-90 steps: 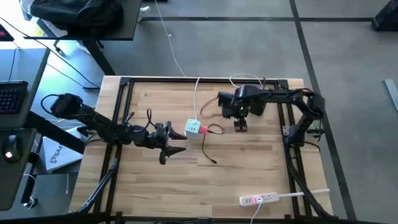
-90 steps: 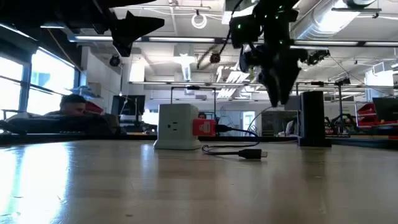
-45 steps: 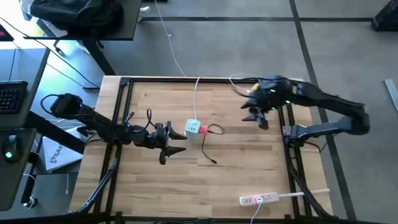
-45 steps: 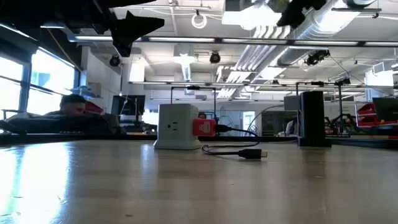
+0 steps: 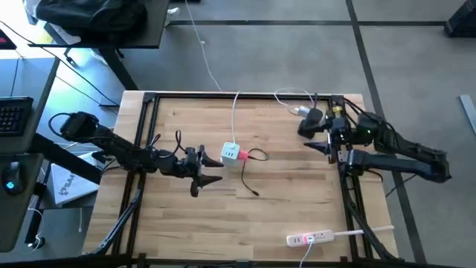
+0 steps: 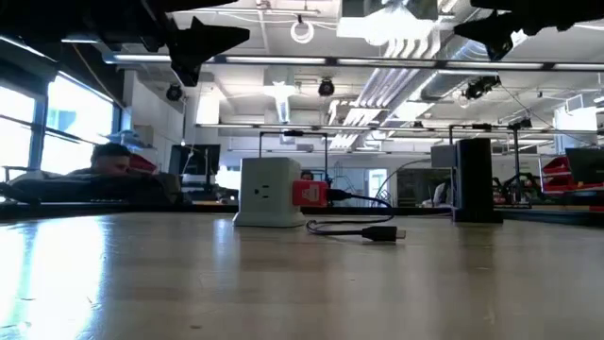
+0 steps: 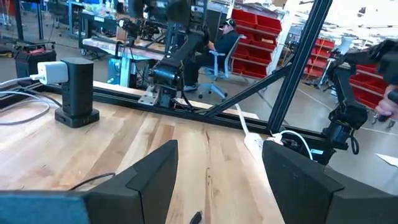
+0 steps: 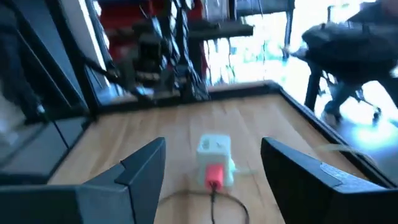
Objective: Insert USB
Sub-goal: Return to Home Position
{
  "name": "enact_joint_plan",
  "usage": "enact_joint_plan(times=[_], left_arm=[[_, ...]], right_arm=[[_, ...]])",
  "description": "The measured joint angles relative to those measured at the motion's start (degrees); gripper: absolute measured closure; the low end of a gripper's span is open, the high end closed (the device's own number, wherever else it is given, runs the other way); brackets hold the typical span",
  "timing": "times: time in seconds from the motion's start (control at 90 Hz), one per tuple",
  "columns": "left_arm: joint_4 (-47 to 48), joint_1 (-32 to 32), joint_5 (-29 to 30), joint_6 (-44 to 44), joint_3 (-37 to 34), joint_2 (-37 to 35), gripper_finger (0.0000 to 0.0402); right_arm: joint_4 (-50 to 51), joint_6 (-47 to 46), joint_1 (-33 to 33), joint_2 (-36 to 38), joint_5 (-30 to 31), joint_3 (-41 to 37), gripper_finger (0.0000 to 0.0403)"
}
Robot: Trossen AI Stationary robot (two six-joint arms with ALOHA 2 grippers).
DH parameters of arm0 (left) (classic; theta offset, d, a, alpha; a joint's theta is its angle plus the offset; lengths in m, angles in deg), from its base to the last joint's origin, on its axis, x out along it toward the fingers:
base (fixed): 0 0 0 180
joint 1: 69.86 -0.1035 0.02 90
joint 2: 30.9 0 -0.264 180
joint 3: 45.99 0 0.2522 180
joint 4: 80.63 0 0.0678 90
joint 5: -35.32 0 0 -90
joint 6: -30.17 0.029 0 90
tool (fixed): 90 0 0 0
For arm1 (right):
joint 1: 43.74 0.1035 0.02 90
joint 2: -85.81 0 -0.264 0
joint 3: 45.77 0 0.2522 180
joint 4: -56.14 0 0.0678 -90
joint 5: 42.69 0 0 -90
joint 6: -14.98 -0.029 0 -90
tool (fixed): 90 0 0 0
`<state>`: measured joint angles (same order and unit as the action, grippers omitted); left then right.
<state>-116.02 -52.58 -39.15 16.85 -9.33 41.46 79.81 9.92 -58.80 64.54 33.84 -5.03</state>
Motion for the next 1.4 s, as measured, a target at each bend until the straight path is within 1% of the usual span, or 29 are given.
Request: enact_joint_plan(times=[0.133, 0.378, 0.5, 0.611, 0.7, 0.856, 1.022, 1.078, 1.256, 1.4], left_arm=[[0.0, 0.0, 0.02, 0.0, 0.02, 0.02, 0.019], [0.0, 0.0, 0.02, -0.02, 0.02, 0.01, 0.019], [-0.04, 0.0, 0.04, -0.02, 0.02, 0.0, 0.019], [-0.02, 0.0, 0.04, -0.02, 0.02, 0.02, 0.019], [-0.02, 0.0, 0.04, -0.02, 0.02, 0.01, 0.019], [0.0, 0.0, 0.04, -0.02, 0.02, 0.02, 0.019], [0.02, 0.02, 0.04, -0.02, 0.02, 0.0, 0.019], [0.04, 0.02, 0.04, -0.02, 0.02, 0.01, 0.019], [0.07, 0.02, 0.05, -0.03, 0.02, 0.02, 0.019], [-0.07, 0.02, 0.04, -0.04, 0.02, 0.0, 0.019]], right_arm=[[-10.61, -1.77, 2.6, 2.02, 0.02, -7.86, 0.0171], [-20.77, -4.41, 8.67, 0.21, 3.96, -17.28, 0.0171], [-27.03, -0.46, 11.65, 0.81, 3.93, -20.41, 0.0171], [-25.87, 3.8, 12.62, 3.59, 3.72, -20.02, 0.0171], [-24.26, 3.92, 12.35, 6.88, 3.72, -19.58, 0.0171], [-18.19, 3.96, 12.07, 13.27, 3.79, -19.56, 0.0171], [-11.67, 3.76, 12.07, 19.53, 7.25, -19.56, 0.0171], [-10.23, 3.66, 12.07, 21.15, 7.54, -19.56, 0.0171], [-9.83, 3.81, 12.05, 20.91, 7.71, -19.66, 0.0171], [-15.47, 3.82, 12.05, 21.04, 7.72, -23.81, 0.0171]])
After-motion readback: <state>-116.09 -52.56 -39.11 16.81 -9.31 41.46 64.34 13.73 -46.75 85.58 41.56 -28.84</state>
